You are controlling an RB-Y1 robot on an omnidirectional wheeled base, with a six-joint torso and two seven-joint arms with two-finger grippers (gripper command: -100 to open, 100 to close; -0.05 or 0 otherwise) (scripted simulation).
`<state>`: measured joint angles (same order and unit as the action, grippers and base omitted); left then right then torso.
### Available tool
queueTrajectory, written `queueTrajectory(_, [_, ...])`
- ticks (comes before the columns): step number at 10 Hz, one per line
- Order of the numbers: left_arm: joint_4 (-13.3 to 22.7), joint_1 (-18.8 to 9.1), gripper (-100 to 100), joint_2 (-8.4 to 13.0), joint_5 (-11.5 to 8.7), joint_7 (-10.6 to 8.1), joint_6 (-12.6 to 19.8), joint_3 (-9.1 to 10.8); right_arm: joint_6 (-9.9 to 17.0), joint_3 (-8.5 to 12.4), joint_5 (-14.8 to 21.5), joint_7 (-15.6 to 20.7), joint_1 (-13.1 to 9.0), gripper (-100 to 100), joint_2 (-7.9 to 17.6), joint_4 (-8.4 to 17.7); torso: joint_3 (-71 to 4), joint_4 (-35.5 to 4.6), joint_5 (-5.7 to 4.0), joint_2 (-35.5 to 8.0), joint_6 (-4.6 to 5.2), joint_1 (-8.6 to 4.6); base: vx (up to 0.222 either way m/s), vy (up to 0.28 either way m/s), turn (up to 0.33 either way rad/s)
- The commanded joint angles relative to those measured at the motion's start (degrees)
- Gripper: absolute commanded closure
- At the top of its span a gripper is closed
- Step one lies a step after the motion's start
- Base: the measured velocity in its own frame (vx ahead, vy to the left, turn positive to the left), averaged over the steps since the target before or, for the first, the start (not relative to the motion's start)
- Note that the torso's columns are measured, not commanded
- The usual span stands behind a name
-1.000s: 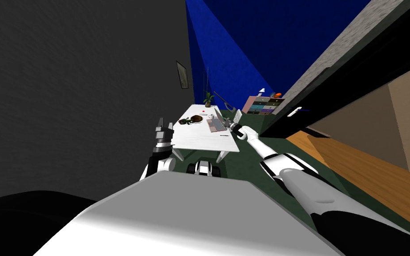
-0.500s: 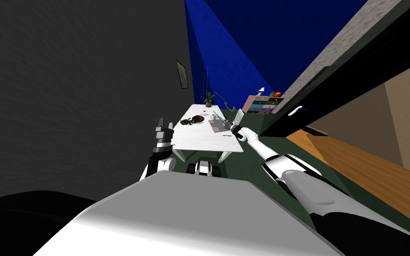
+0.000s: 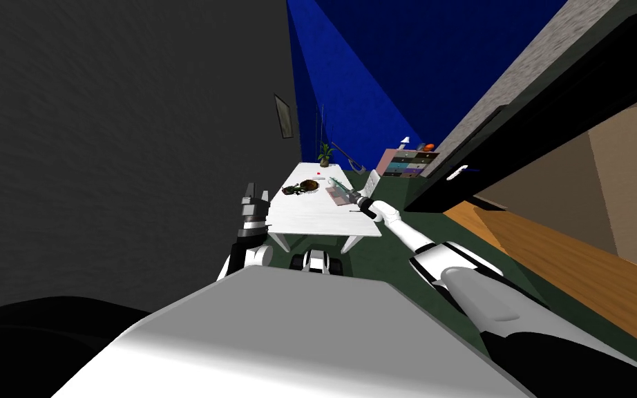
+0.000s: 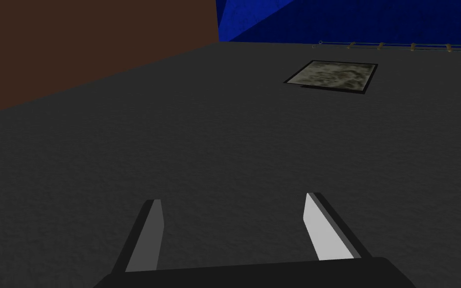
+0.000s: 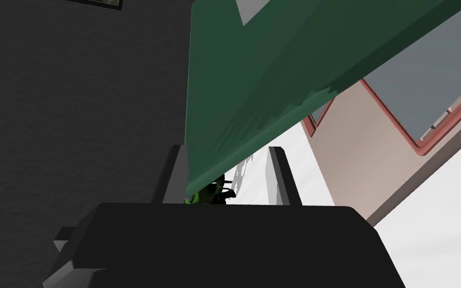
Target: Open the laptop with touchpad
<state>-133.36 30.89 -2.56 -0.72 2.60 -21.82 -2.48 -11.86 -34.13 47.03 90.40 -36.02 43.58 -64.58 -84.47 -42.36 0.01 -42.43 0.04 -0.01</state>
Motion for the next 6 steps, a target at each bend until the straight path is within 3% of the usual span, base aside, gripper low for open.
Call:
queueTrajectory(1, [0.0,0.0,0,0.0,0.0,0.00,0.0,0.00,1.8,-1.0,1.8,3.3,0.9,100,-0.3,-0.6,0.0,0.0,0.03,0.0,0.00,0.04,0.013,0.039,-0.021])
queueTrajectory(2, [0.0,0.0,0,0.0,0.0,0.00,0.0,0.00,0.1,-1.7,0.6,0.3,-1.2,-100,2.2,0.2,0.0,0.0,0.03,0.0,-0.03,0.04,-0.009,0.054,0.030])
queueTrajectory(6, [0.0,0.0,0,0.0,0.0,0.00,0.0,0.00,-2.4,-2.6,-0.6,-2.7,-4.1,-100,6.1,1.3,0.1,-0.2,0.08,-0.1,-0.02,0.10,-0.037,0.061,0.015])
